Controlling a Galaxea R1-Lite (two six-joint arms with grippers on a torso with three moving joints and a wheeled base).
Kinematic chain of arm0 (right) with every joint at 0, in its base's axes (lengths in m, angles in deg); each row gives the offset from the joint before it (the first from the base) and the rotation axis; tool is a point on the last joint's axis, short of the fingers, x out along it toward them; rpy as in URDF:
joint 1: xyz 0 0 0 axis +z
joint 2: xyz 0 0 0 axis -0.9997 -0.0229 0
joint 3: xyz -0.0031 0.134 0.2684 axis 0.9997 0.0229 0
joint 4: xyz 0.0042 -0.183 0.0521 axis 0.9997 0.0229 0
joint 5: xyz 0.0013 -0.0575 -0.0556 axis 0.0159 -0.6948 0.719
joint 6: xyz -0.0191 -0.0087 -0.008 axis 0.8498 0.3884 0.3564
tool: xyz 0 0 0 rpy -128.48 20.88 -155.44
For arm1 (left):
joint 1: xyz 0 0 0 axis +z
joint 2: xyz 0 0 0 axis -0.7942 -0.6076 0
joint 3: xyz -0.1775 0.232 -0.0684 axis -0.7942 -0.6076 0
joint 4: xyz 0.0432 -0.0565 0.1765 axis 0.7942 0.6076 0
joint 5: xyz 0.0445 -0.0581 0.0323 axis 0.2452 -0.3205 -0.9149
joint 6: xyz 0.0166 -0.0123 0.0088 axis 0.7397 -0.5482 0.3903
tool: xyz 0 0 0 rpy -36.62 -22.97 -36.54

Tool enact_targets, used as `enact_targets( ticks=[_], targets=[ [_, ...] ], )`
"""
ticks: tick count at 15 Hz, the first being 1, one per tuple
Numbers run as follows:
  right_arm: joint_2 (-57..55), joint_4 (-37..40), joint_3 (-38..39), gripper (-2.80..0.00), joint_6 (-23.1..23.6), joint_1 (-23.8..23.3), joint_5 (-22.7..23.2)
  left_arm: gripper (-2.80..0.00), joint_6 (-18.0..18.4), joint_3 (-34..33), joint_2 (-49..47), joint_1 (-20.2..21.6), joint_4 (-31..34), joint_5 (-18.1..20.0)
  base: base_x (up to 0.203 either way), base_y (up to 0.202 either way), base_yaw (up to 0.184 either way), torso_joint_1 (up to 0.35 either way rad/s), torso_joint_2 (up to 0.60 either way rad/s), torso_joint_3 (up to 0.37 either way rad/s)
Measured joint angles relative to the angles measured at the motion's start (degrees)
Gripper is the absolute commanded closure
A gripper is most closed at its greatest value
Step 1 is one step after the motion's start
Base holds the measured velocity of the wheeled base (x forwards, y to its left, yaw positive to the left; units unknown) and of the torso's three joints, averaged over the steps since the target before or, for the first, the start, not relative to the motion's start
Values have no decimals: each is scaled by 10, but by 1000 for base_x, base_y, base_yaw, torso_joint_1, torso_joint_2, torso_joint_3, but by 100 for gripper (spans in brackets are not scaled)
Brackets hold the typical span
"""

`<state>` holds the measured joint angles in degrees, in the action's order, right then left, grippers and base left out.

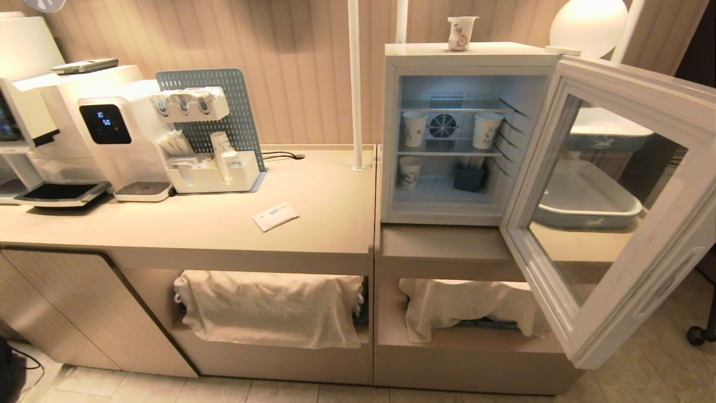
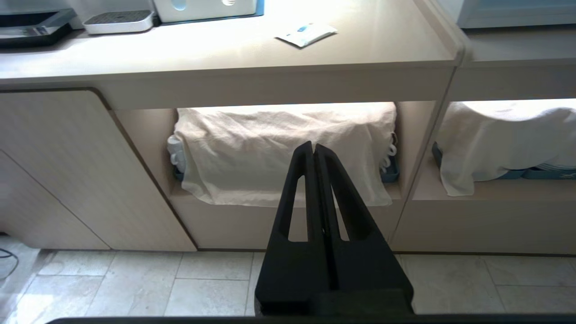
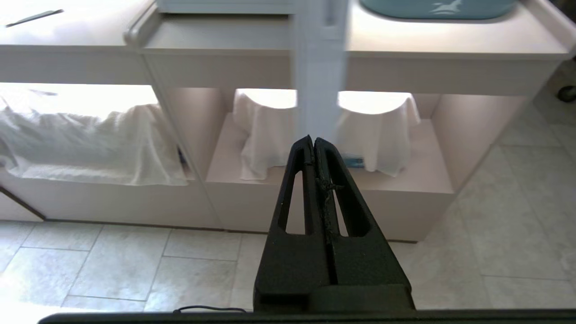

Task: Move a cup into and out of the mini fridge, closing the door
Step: Put the yoghurt in the freezer

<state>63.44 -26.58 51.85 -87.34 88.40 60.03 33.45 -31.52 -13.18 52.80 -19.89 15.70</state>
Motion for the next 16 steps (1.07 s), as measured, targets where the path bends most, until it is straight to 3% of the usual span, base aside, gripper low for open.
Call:
enact_targets(
  ticks=[5, 16],
  targets=[
    [0, 0, 0, 0, 0, 0, 0, 0, 2, 0, 0, 0, 1, 1, 0, 170, 0, 3, 2, 4],
    [0, 0, 0, 0, 0, 0, 0, 0, 1, 0, 0, 1, -1, -1, 0, 5, 0, 0, 1, 0]
  ],
)
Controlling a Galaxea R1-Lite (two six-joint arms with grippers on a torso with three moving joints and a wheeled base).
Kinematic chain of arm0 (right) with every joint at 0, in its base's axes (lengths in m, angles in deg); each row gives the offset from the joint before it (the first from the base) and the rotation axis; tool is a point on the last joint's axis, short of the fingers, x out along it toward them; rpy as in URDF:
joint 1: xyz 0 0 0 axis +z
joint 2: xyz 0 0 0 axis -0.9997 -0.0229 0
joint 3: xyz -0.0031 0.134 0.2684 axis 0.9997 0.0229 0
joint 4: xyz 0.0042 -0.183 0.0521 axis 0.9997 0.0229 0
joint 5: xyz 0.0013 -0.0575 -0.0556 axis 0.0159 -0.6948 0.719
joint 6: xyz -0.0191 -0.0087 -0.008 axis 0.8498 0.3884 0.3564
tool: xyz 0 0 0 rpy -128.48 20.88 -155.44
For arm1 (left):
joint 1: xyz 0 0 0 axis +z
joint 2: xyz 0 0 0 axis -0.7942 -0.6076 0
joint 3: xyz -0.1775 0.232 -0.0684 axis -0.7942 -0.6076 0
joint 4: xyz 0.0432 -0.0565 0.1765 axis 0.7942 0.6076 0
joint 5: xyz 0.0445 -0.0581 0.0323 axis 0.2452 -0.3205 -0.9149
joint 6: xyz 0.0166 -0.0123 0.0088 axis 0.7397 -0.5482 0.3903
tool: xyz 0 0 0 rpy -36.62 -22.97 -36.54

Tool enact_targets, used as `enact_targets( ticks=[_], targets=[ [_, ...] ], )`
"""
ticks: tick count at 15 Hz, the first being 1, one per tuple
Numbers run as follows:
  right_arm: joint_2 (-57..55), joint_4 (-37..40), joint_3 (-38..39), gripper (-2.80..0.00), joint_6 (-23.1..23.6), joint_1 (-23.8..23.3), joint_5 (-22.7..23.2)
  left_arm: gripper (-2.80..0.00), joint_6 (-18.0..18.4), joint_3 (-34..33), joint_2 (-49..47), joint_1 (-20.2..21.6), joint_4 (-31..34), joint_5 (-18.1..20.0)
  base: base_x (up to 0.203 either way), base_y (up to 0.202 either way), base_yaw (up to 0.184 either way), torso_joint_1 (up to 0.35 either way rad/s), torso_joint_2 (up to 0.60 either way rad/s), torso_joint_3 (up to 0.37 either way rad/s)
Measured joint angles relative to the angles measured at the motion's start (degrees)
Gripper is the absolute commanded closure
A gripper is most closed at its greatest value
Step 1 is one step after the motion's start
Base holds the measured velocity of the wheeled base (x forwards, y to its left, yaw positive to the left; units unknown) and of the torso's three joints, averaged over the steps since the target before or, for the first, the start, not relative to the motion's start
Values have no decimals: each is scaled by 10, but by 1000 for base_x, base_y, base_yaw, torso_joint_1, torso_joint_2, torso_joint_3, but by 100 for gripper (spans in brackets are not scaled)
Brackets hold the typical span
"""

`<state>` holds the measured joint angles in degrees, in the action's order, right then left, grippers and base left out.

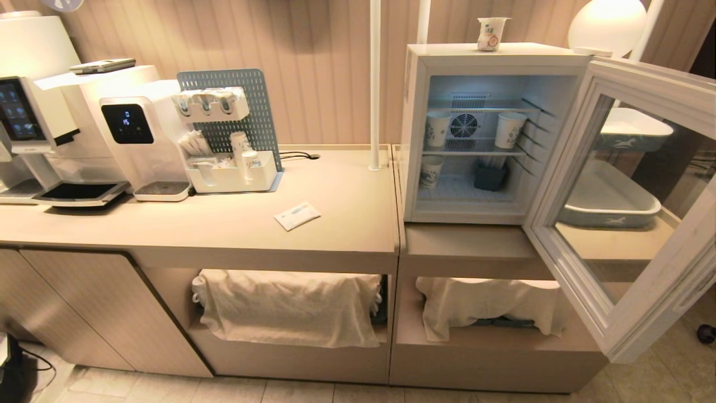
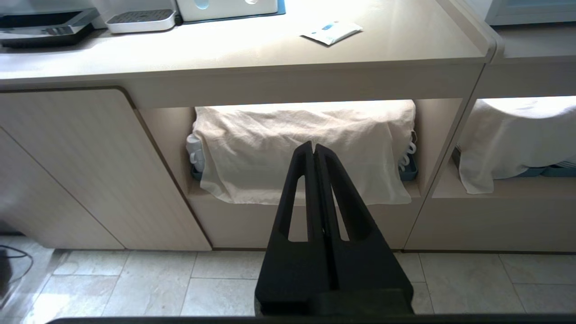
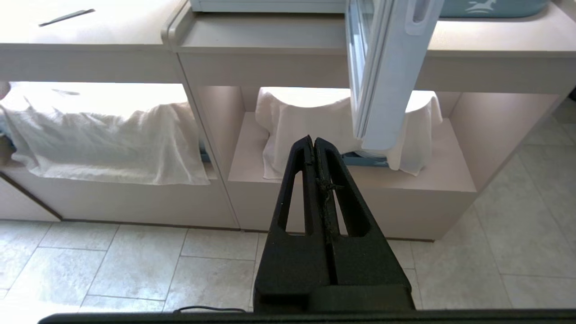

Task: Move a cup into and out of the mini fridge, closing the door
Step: Put the yoghurt in the freezer

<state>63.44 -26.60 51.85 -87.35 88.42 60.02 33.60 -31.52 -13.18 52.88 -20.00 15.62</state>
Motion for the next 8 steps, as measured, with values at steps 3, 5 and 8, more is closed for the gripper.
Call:
enact_targets(
  ticks=[3, 5, 8],
  targets=[
    [0, 0, 0, 0, 0, 0, 0, 0, -3, 0, 0, -1, 0, 0, 0, 0, 0, 0, 0, 0],
    [0, 0, 0, 0, 0, 0, 1, 0, -8, 0, 0, -1, 0, 1, 0, 0, 0, 0, 0, 0],
    [0, 0, 0, 0, 0, 0, 1, 0, -6, 0, 0, -1, 0, 1, 0, 0, 0, 0, 0, 0]
  ],
)
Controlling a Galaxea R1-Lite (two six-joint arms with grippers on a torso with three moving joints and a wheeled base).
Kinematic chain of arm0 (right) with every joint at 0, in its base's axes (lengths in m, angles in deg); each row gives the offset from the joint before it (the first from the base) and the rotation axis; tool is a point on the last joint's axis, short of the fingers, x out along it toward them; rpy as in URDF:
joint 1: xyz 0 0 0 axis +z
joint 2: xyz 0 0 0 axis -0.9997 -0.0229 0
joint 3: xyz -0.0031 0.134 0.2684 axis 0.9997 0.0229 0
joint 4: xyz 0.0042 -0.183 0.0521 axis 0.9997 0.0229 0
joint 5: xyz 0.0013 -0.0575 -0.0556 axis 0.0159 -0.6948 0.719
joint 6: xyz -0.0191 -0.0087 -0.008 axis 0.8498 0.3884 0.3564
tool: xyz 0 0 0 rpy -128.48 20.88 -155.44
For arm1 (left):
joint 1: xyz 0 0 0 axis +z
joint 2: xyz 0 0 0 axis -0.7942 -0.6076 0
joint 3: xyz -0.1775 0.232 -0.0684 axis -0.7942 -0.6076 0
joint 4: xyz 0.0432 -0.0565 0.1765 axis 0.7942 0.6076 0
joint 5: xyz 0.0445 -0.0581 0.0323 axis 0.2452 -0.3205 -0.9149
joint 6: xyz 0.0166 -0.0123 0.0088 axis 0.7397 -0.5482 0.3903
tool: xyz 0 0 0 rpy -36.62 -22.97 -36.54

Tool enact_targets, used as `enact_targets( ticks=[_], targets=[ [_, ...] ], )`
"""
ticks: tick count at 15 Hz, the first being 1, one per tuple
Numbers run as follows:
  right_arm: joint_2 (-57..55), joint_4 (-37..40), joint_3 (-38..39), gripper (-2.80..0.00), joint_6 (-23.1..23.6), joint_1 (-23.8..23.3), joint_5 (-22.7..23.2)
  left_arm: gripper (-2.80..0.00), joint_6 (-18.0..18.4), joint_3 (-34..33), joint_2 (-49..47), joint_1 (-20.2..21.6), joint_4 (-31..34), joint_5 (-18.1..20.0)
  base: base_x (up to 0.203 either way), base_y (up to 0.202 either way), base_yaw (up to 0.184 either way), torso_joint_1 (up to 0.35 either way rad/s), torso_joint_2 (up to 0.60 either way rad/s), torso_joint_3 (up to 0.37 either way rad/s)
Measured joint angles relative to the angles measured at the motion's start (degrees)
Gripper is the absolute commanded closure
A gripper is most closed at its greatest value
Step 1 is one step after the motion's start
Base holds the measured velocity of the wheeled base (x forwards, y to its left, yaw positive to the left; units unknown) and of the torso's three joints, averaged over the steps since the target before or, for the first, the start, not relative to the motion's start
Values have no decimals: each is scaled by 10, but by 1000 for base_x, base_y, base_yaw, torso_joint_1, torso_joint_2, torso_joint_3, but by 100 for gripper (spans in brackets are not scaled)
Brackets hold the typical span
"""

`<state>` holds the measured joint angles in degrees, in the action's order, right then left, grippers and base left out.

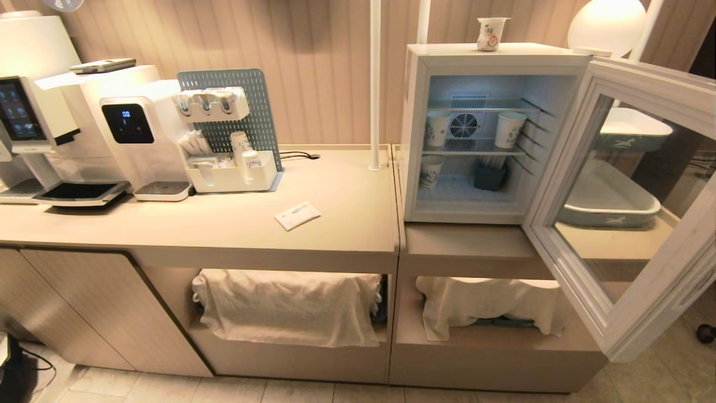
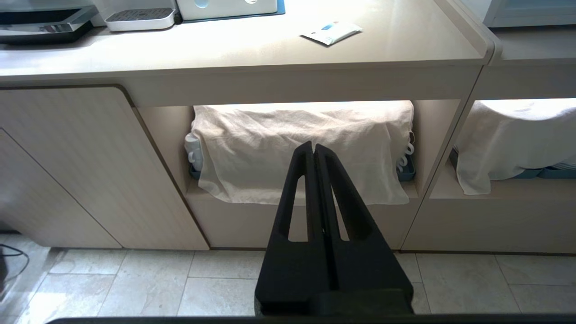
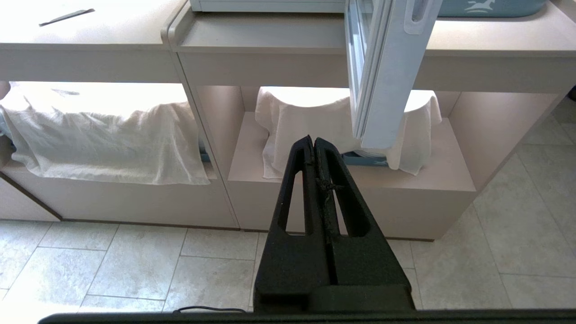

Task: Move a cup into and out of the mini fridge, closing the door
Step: Put the yoghurt in the freezer

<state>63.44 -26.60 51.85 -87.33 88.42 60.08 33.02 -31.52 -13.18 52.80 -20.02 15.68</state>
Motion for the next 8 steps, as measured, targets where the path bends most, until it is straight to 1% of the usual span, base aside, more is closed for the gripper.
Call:
enact_targets(
  ticks=[4, 5, 6, 8],
  targets=[
    [0, 0, 0, 0, 0, -1, 0, 0, 1, 0, 0, 0, 0, 0, 1, 9, 5, 1, 1, 1],
    [0, 0, 0, 0, 0, 2, -1, 0, 2, 0, 0, 2, 0, 0, 2, 74, -17, 7, 2, 2],
    [0, 0, 0, 0, 0, 0, 0, 0, 3, 0, 0, 0, -1, 0, 0, 124, -7, 0, 4, 2],
    [0, 0, 0, 0, 0, 0, 0, 0, 2, 0, 0, -1, -1, 0, 0, 196, 0, 3, -3, 2]
  ],
)
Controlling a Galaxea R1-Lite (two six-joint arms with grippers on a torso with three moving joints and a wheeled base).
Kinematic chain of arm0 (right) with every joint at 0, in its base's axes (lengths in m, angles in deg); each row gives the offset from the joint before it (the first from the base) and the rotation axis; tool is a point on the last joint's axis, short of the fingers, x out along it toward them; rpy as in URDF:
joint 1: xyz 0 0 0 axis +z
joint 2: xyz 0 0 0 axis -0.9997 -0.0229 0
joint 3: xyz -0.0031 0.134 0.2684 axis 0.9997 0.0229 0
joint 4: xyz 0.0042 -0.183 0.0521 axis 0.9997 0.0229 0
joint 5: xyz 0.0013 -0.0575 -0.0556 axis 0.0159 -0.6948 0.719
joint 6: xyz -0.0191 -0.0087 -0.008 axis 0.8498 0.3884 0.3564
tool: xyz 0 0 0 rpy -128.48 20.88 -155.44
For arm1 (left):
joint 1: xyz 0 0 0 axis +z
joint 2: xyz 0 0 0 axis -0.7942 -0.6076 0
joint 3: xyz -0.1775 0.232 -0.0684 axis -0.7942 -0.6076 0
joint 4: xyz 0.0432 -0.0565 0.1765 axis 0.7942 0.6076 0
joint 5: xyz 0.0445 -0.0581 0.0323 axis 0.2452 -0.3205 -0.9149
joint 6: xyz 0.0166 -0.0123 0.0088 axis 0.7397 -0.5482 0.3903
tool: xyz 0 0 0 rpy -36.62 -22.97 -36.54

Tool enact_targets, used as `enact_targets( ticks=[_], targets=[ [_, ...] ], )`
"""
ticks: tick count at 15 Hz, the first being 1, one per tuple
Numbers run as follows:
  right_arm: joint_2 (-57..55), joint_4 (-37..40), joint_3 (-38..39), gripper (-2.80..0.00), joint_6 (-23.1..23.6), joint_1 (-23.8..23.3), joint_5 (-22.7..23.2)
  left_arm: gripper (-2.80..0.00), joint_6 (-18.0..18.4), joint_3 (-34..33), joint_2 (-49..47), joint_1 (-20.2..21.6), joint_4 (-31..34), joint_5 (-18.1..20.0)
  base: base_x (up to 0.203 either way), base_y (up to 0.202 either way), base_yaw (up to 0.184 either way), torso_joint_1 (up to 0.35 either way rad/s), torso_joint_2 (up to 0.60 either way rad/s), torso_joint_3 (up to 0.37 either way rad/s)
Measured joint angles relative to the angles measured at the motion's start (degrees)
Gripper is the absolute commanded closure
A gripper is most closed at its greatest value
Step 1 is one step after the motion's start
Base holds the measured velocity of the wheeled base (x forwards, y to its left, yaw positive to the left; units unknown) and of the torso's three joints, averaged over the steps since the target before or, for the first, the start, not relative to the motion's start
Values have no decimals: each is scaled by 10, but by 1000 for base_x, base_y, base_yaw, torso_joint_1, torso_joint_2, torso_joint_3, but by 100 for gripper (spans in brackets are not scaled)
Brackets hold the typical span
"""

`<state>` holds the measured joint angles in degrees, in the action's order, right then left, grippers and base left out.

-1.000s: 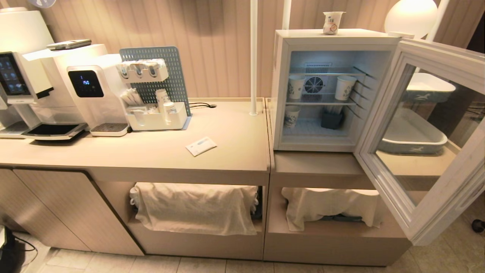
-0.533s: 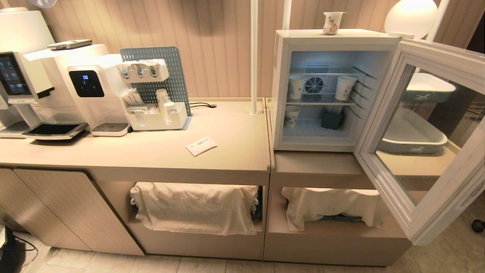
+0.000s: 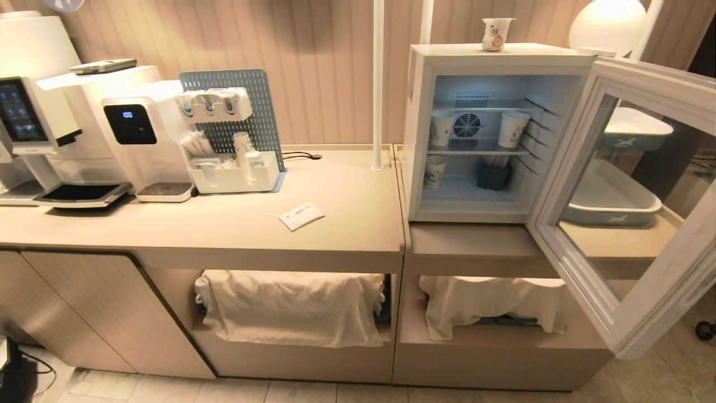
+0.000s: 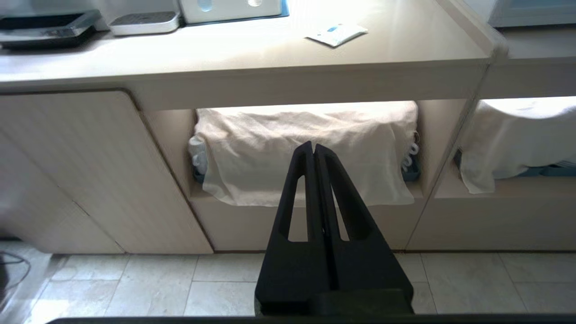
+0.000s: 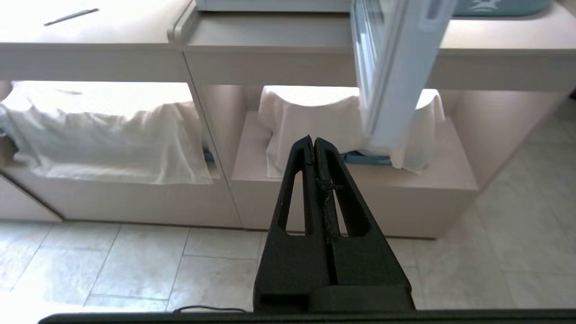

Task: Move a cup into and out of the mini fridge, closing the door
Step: Put the yoghurt in the freezer

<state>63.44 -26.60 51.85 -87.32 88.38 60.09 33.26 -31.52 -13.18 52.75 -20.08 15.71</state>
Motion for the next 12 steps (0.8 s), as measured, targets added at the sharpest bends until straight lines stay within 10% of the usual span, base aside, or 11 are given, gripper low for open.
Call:
enact_targets(
  ticks=[5, 12],
  targets=[
    [0, 0, 0, 0, 0, 0, 0, 0, 2, 0, 0, 1, 0, 1, 0, 168, 0, 2, 3, 3],
    [0, -1, 0, 0, 0, 0, 0, 0, 4, 0, 0, 1, 0, 0, 95, 1, -2, 2, 1, 1]
  ],
)
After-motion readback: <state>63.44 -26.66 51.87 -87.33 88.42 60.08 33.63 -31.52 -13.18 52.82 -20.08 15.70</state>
